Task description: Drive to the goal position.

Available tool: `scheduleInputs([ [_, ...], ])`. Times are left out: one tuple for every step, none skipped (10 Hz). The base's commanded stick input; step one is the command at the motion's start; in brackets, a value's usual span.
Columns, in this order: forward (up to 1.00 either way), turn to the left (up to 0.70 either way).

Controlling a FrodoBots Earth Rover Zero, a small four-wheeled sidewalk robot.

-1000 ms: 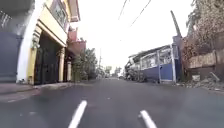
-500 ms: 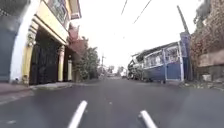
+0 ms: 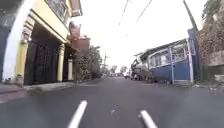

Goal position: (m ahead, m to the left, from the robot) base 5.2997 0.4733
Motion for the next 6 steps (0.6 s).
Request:
scheduleInputs([
  [1.00, -0.40],
  [1.00, -0.33],
  [1.00, 0.00],
  [1.00, 0.00],
  [1.00, 0.00],
  [1.00, -0.35],
])
